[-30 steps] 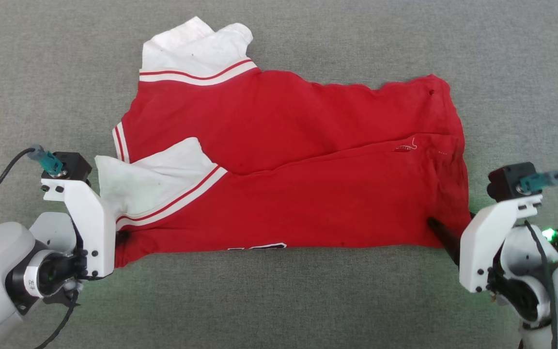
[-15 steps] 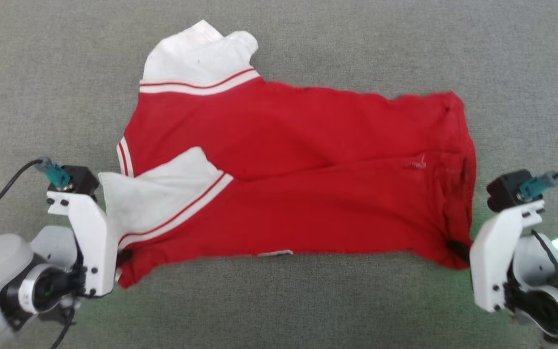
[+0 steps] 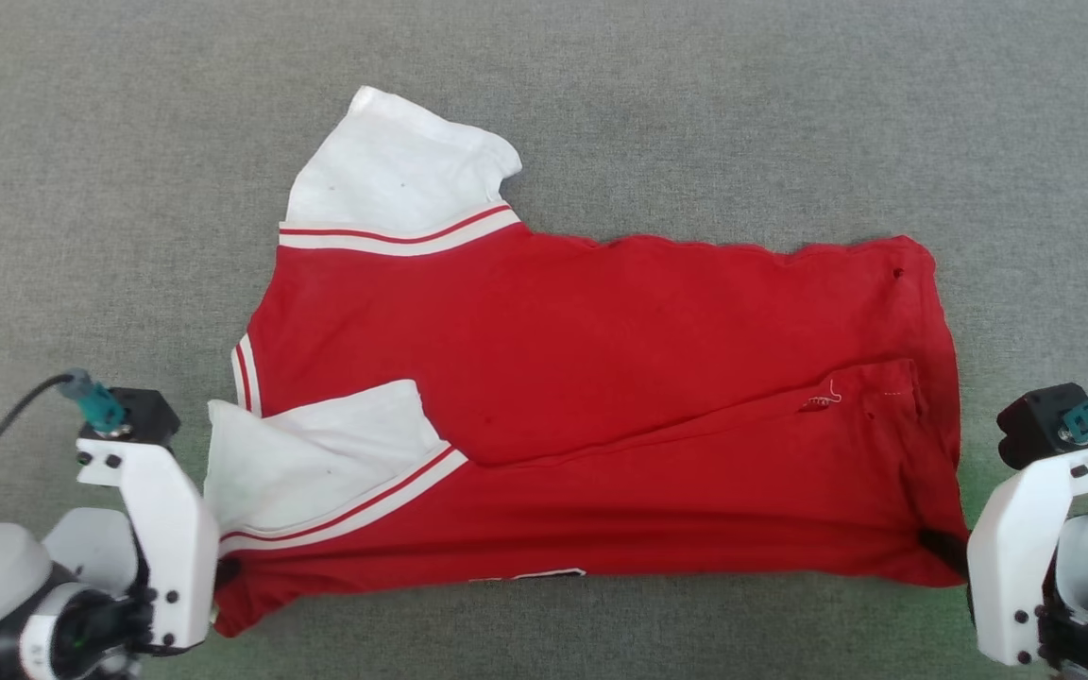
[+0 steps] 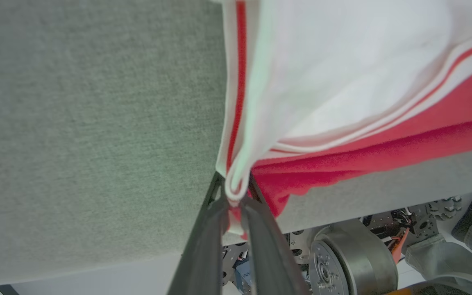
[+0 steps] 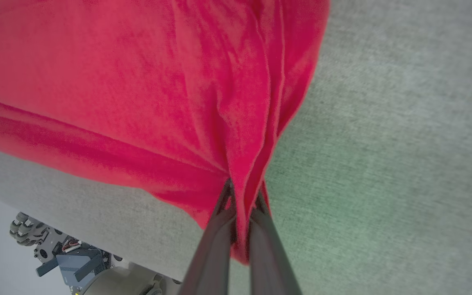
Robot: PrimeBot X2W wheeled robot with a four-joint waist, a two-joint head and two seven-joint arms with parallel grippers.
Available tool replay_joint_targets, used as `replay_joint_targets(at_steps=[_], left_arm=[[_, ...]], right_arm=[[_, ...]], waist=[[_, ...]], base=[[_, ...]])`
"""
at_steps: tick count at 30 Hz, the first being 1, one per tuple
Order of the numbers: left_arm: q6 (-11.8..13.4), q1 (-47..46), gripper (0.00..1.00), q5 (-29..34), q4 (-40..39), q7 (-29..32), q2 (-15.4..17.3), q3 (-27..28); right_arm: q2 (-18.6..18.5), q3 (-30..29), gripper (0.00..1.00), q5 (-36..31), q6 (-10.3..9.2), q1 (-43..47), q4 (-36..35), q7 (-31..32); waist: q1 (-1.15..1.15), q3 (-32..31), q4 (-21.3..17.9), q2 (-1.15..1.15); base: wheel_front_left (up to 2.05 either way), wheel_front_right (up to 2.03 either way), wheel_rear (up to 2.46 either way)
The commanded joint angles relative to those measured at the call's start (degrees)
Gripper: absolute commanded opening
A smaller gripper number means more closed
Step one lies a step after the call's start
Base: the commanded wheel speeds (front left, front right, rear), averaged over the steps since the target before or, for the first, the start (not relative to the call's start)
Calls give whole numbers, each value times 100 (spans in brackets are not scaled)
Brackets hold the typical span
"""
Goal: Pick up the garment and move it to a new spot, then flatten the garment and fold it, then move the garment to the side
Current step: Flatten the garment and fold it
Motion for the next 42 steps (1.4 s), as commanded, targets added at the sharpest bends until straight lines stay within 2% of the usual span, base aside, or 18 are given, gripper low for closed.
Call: replay_joint_targets(at_steps=[1,2,3,4,6,9,13,18,25,32,38,42], left_arm=[[6,82,30,-16,126,-16,-72,-25],[-40,88,50,-8,201,-23,-122,-38],[-76,76,100,-7,277,-24,-175,-39],[-106,57,100,-58,351,-41,-216,-3],[-175,-35,100,-94,436,-46,-216,64],[-250,-204,100,-122,397,-47,-41,216],[-221,-417,100,51,227,19,191,317],[-223,-968,100,386,59,265,443,479],[-601,-1667,100,615,810,460,199,695],[-1267,-2296,100,931,1964,352,-158,817],[-1805,-2713,100,1170,3038,321,-390,804],[-1978,-2916,100,1080,3737,430,-598,846]], right_arm=[[55,-4,0,-7,-4,18,105,-71],[95,36,7,-9,-3,-19,173,-137],[106,87,36,-43,-3,-57,218,-223],[134,158,100,-32,-3,-101,275,-312],[167,263,100,17,-3,-122,371,-468],[120,281,100,21,-4,-133,414,-681],[190,226,100,28,-2,-156,260,-971],[371,107,100,-92,-2,-276,-116,-1824],[744,267,100,-537,-2,-621,-282,-3397],[1132,421,100,-945,-2,-893,-67,-4911],[1236,614,100,-916,-2,-910,141,-5562],[1242,691,100,-909,-2,-911,242,-5715]], waist=[[0,3,2,0],[0,4,-2,0],[0,2,-7,0],[0,-2,-22,0],[0,-24,-44,0],[0,-86,-102,0],[0,-150,-191,0],[0,-200,-430,0],[0,-112,-1044,0],[0,124,-1657,0],[0,384,-2056,0],[0,553,-2227,0]], base=[[0,0,0],[0,0,0],[0,0,0],[0,0,0],[0,0,0],[0,0,0],[0,0,0],[0,0,0],[0,0,0],[0,0,0],[0,0,0],[0,0,0]])
